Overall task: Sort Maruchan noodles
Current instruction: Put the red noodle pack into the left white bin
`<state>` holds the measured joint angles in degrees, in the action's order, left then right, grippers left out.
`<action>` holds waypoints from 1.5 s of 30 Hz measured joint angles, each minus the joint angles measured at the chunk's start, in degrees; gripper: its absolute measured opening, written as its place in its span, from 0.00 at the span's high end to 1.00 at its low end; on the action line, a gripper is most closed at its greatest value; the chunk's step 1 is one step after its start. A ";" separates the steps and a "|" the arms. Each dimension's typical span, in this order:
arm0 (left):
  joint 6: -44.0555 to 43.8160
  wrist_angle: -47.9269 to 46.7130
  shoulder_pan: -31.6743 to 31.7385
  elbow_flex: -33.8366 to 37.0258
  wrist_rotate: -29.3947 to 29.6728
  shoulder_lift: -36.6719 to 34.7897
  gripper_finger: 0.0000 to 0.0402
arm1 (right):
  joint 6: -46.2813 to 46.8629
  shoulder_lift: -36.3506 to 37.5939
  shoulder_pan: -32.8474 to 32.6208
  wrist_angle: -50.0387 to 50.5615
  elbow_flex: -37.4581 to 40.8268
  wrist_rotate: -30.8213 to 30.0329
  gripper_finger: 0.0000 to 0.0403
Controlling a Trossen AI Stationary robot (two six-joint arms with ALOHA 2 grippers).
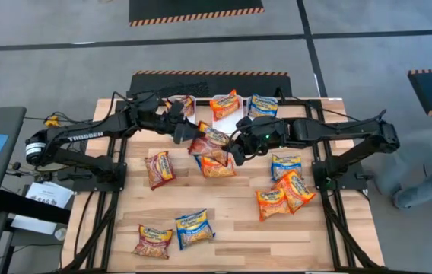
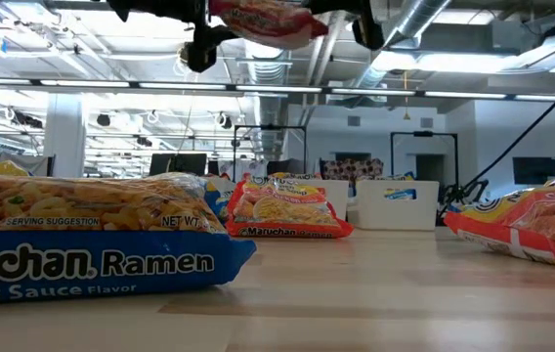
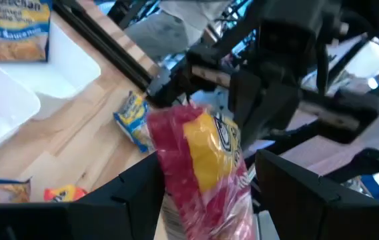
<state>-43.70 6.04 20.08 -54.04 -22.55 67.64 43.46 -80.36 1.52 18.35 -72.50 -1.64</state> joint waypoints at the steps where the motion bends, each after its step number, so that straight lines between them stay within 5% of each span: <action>1: 0.02 -0.03 0.00 0.00 -0.01 0.00 0.47 | 0.01 -0.12 0.18 0.11 0.04 0.34 1.00; 10: 2.14 -1.95 1.83 0.00 -5.25 -0.02 0.65 | 0.00 -0.81 1.23 -1.11 0.05 0.72 1.00; 24: 8.36 -1.94 3.43 0.00 -5.68 -0.04 0.98 | -0.46 -0.81 2.01 -2.58 0.04 0.64 0.96; 36: 12.92 -1.79 4.72 0.00 -7.19 -0.52 1.00 | -0.42 -0.13 4.05 -2.83 0.00 2.25 0.72; 45: 17.77 -6.63 11.56 0.04 -11.31 -3.24 1.00 | -0.48 3.95 7.38 -4.16 -0.08 4.77 0.58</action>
<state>-25.93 -0.59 31.64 -54.00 -33.86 64.40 42.98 -76.41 8.90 14.20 -72.58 3.13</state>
